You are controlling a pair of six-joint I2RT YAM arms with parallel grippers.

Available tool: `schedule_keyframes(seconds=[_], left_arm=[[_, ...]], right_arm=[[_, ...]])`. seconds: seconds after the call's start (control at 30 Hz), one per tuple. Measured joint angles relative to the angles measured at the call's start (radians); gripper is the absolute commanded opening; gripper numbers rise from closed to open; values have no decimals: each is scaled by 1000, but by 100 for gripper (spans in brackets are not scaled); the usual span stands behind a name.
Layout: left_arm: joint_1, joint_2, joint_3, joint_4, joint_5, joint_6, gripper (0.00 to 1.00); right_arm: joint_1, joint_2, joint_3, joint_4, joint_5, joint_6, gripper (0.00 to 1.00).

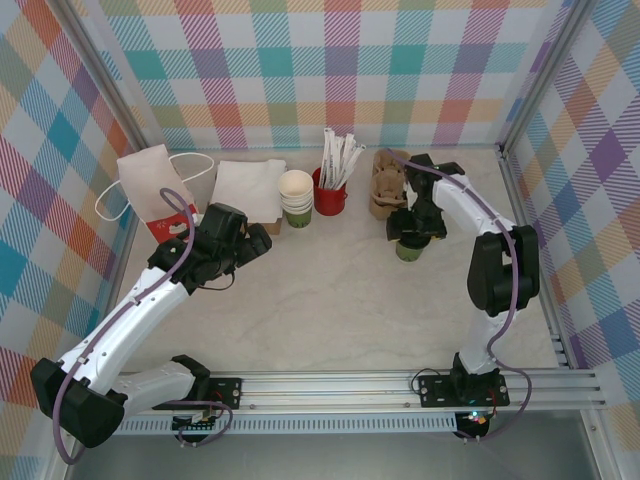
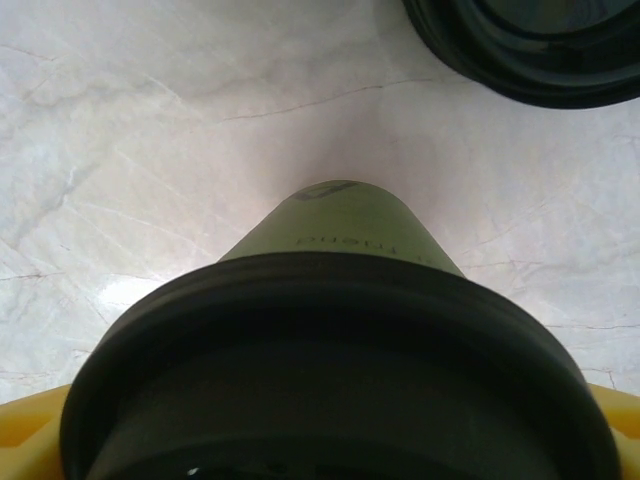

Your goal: Pack the takeout coffee

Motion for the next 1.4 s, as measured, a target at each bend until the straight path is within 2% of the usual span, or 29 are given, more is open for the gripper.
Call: schedule_keyframes(seconds=[0.2,0.67,1.2,1.4], left_arm=[[0,0,0,0,0,0,100],[0,11,0,1,4,1,100],[0,33,22,1,16,12,100],[0,42,38,1,27,20,100]], right_arm=[[-3,0,-8,13,0,-8,100],[-3,-28,-21,10,0,-7,100],[-3,-173,-8,-44,15,-7,100],[-3,-271,-6,-42,6,-7,100]])
